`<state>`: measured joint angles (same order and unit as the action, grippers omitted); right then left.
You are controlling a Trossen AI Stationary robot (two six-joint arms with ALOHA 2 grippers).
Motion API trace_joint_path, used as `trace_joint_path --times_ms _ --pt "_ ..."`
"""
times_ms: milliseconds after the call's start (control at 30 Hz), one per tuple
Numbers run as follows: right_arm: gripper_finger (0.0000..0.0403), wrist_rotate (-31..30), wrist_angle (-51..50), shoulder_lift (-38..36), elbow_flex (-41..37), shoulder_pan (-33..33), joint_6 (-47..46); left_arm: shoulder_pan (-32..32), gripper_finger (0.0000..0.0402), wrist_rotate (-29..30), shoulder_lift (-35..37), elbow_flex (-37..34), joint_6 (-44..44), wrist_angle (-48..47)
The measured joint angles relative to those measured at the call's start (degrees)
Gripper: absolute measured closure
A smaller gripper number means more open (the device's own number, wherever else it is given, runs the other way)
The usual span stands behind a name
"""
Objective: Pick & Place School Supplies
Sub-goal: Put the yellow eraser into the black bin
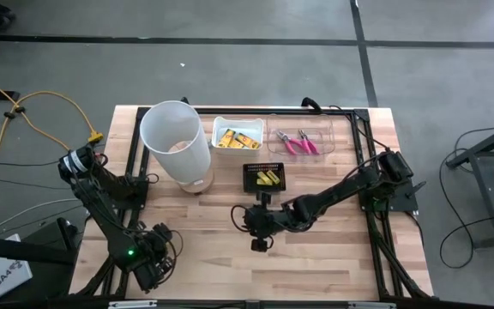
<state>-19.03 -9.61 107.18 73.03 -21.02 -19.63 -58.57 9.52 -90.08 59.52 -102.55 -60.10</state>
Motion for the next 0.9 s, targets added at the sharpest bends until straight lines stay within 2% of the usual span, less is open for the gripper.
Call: trace_joint_path --times_ms 233,533,733,900 --pt "0.0282 0.0 0.5 0.0 0.0 0.0 -0.2 -1.1 0.029 0.0 0.0 -2.6 -0.7 4.6" --pt "0.0282 1.2 1.7 0.0 0.0 -0.1 -0.2 -1.8 0.029 0.0 0.0 -4.9 -0.8 6.1" --pt "0.0282 1.1 1.7 0.0 0.0 -0.2 -1.2 -1.8 0.029 0.4 0.0 -8.0 0.5 12.9" --pt "0.0282 1.1 1.7 0.0 0.0 -0.2 -1.3 -1.7 0.029 0.5 0.0 -9.9 0.3 13.4"
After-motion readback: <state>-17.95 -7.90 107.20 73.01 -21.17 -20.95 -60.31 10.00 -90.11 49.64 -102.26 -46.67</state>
